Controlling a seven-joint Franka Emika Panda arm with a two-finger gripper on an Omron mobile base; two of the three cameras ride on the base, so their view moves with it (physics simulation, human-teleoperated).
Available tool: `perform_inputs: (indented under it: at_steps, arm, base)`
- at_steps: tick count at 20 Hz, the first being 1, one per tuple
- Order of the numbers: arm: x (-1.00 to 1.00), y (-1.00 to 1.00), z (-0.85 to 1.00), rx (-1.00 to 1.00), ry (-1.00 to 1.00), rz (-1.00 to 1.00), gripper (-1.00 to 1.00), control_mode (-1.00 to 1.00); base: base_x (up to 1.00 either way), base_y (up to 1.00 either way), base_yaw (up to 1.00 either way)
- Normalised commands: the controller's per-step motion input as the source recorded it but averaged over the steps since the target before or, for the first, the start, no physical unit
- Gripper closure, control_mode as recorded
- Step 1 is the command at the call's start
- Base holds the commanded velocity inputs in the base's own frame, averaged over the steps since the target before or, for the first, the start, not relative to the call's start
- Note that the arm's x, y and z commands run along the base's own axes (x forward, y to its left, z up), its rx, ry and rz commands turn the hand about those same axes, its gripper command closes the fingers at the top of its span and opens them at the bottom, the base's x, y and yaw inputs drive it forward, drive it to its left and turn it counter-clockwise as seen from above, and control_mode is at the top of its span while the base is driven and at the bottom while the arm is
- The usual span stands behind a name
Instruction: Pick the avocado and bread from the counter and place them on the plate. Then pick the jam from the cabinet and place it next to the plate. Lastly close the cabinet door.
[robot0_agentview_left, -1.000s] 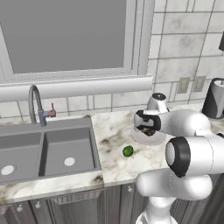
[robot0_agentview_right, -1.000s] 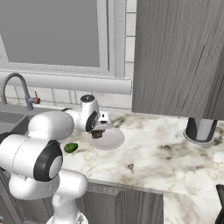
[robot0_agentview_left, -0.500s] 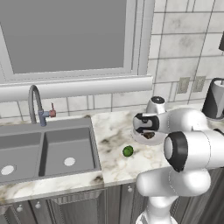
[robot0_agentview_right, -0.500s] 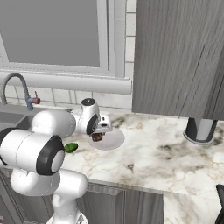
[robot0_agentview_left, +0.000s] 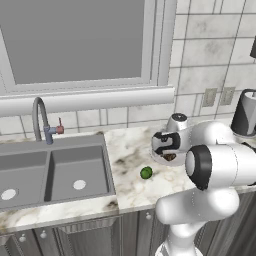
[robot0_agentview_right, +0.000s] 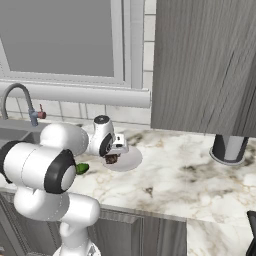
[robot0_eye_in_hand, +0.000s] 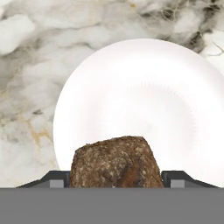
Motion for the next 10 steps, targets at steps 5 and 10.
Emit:
perform_inputs:
  at_steps: [5, 10]
  arm:
    - [0.01, 0.00, -0.15, 0.00, 0.00, 0.00, 1.00, -1.00]
    - [0.01, 0.00, -0.14, 0.00, 0.00, 0.00, 1.00, -1.00]
  base:
    - [0.00, 0.00, 0.00]
    - [0.00, 0.00, 0.00]
